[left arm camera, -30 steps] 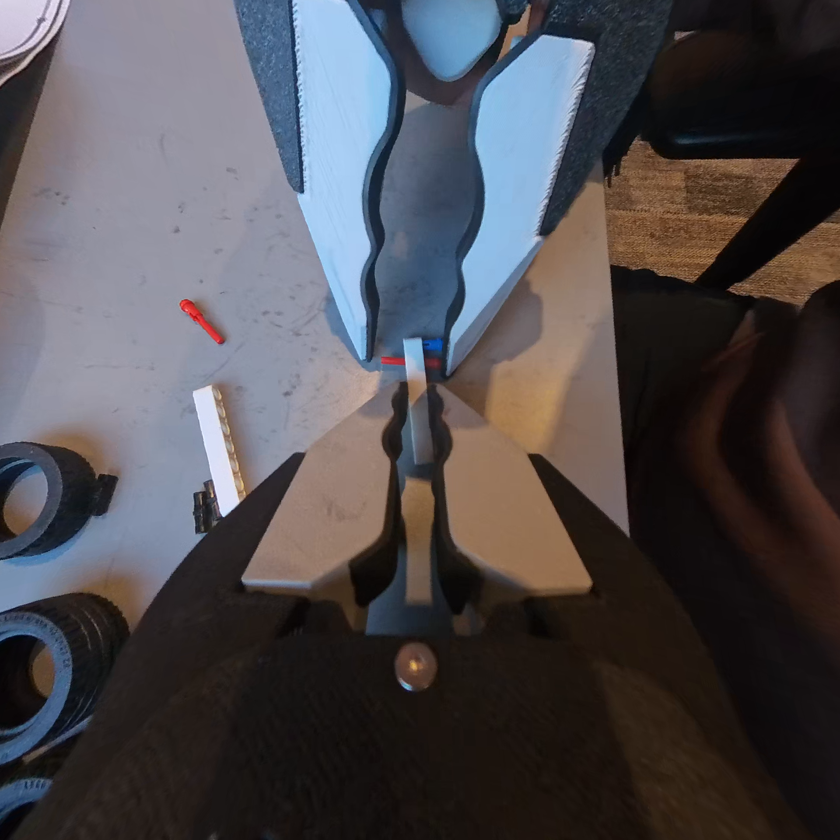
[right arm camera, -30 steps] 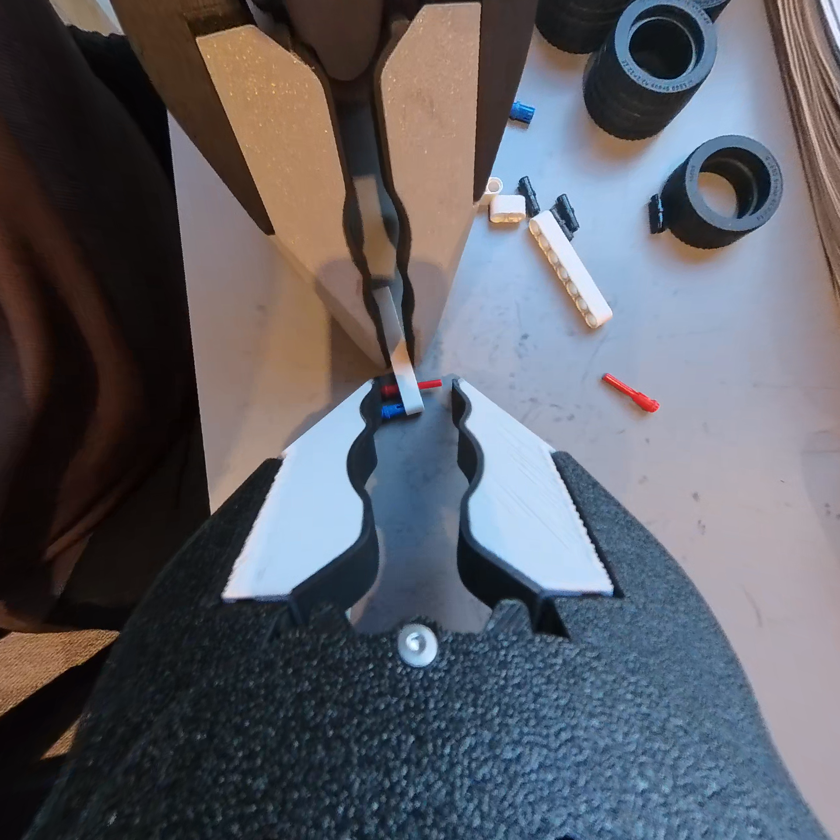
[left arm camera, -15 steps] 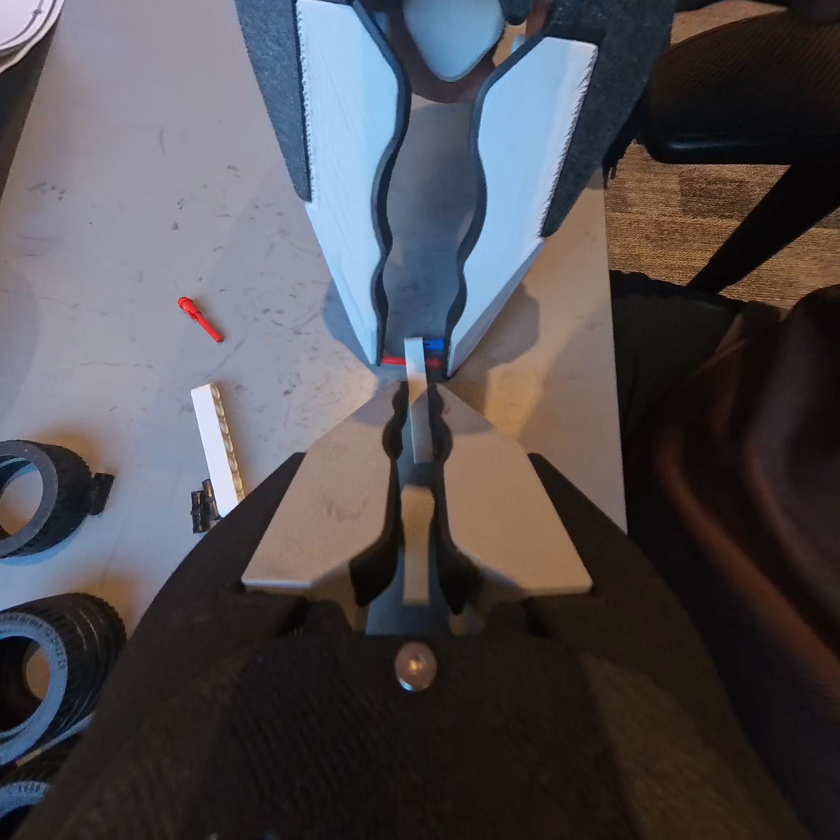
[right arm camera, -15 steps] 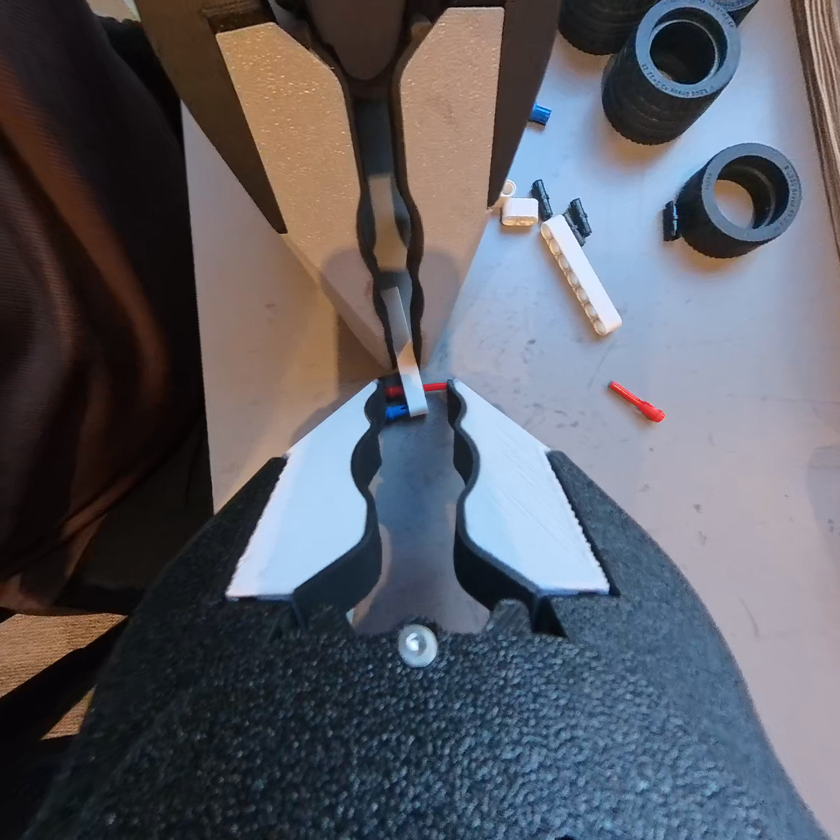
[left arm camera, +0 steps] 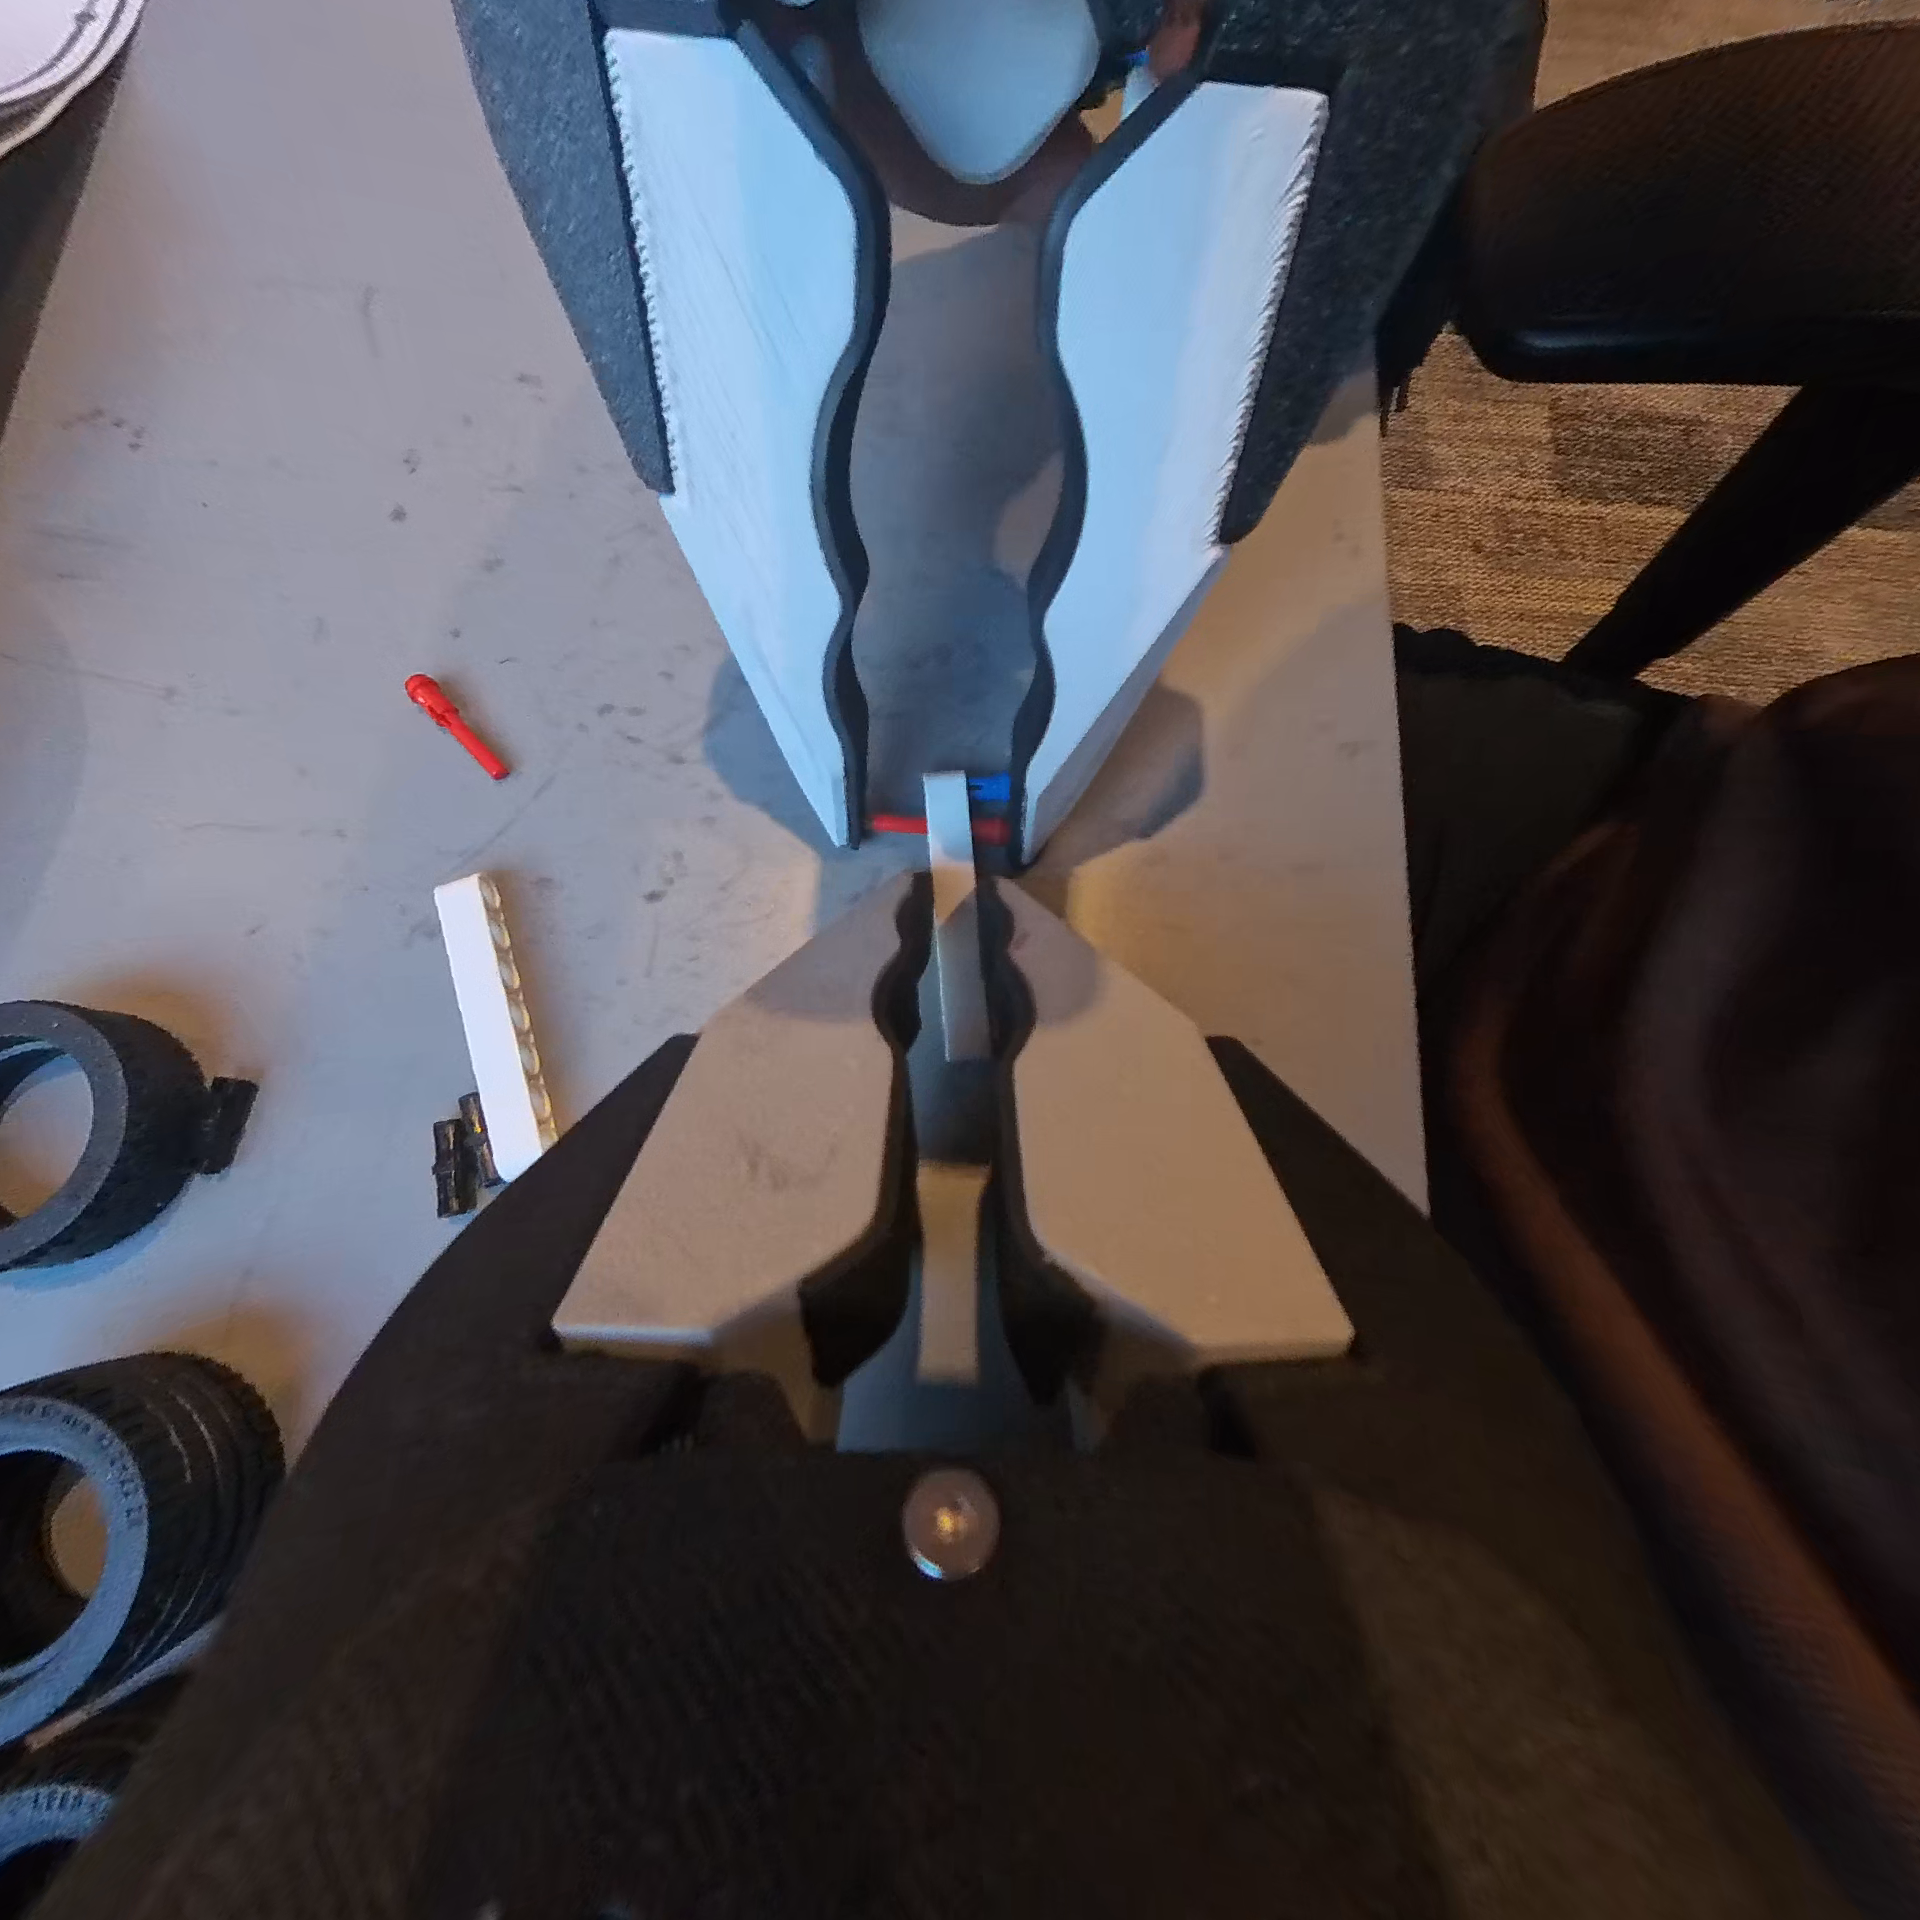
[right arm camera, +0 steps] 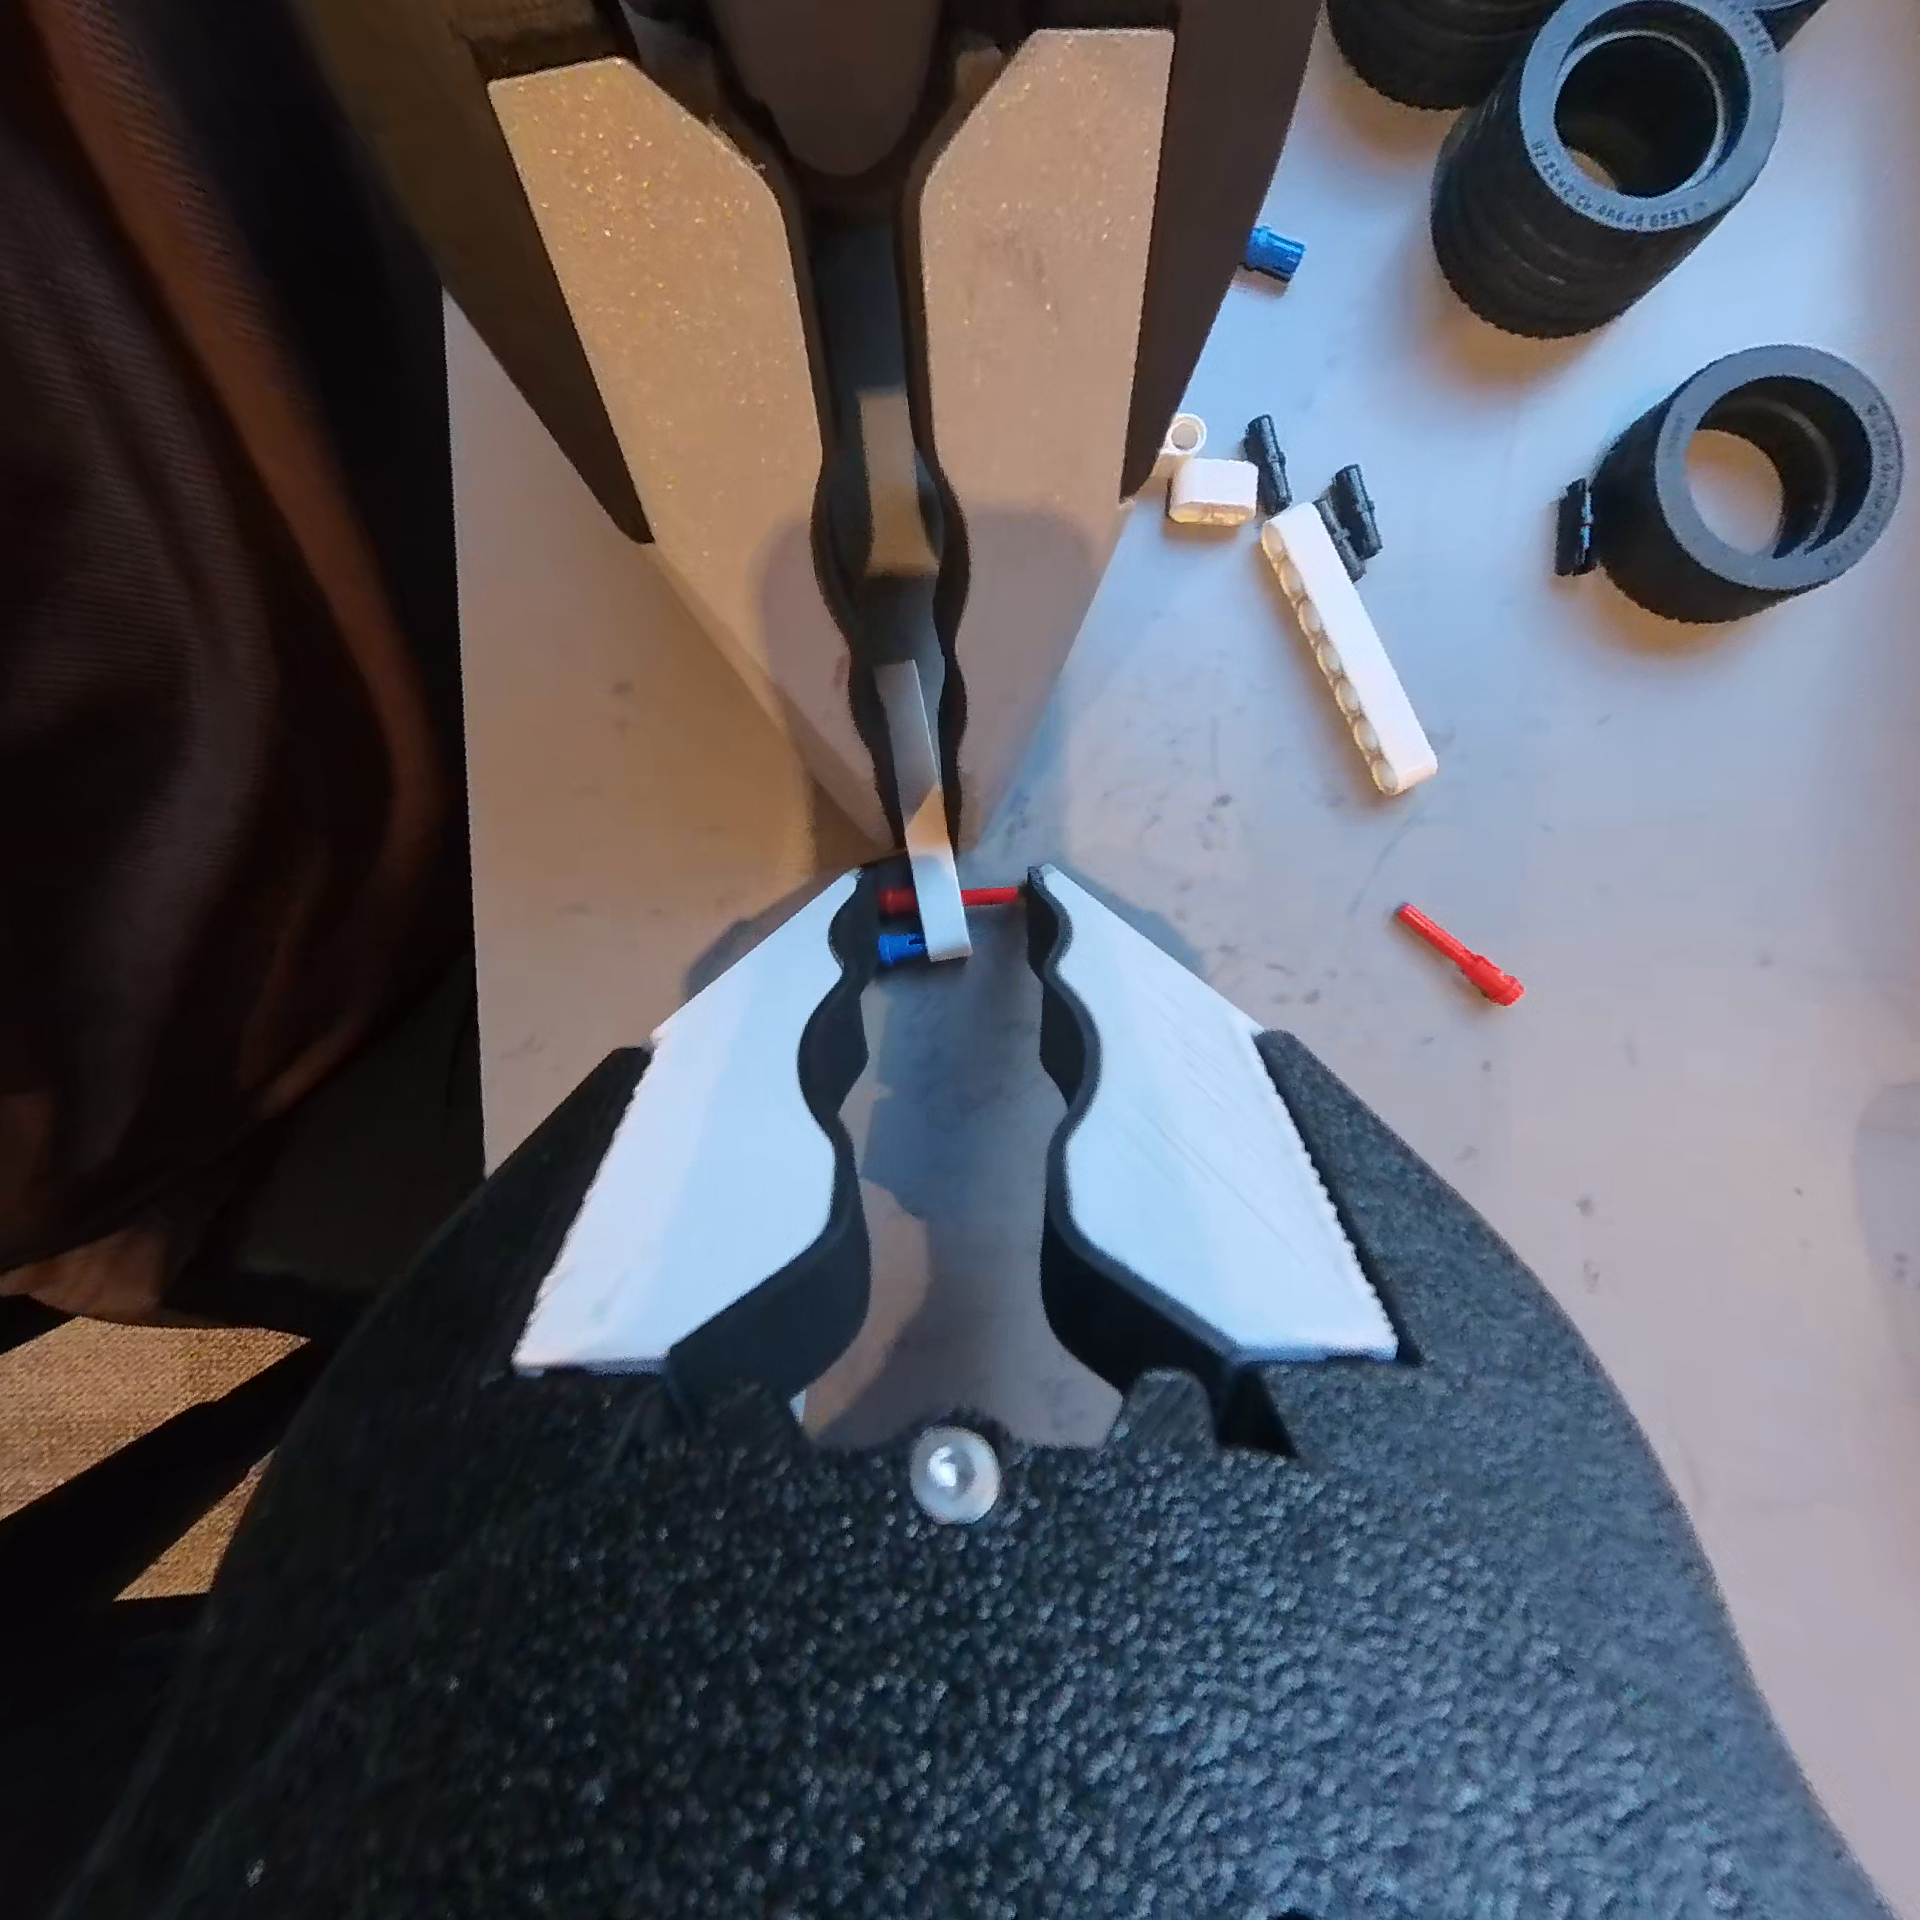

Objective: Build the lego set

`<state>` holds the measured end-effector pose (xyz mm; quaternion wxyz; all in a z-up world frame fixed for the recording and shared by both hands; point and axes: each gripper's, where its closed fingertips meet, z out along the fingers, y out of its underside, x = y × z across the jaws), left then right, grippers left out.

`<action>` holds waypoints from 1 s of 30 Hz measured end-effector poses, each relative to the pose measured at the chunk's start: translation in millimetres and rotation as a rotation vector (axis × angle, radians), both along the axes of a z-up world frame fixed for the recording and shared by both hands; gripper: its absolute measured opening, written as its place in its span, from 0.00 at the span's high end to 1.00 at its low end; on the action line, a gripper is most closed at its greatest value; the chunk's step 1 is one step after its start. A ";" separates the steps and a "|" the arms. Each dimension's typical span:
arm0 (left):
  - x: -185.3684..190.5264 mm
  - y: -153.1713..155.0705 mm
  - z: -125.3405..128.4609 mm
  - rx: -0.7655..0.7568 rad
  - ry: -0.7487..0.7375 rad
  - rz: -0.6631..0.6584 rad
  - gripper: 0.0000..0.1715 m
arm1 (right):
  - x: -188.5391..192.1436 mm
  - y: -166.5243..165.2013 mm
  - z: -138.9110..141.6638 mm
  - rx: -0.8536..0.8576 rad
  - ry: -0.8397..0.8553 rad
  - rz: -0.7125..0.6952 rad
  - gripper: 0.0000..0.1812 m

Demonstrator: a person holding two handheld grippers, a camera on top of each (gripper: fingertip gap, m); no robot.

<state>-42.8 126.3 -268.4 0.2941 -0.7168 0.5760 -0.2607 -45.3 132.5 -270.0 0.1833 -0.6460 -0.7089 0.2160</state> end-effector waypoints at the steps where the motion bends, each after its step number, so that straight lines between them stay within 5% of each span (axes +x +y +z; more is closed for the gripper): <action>1: -0.1 0.0 0.0 0.000 0.000 0.001 0.97 | -0.1 -0.1 -0.1 -0.004 -0.001 0.005 0.84; 17: -0.4 -0.5 0.2 -0.035 -0.009 -0.001 0.97 | -1.5 -1.4 0.3 0.004 0.066 -0.001 0.85; 24: -0.5 -1.0 1.6 -0.195 -0.047 -0.010 0.97 | -1.7 -1.0 1.1 0.038 0.104 -0.043 0.85; 30: -0.2 -1.7 0.7 -0.092 -0.023 -0.029 0.97 | 1.0 1.0 3.3 0.152 0.140 -0.142 0.83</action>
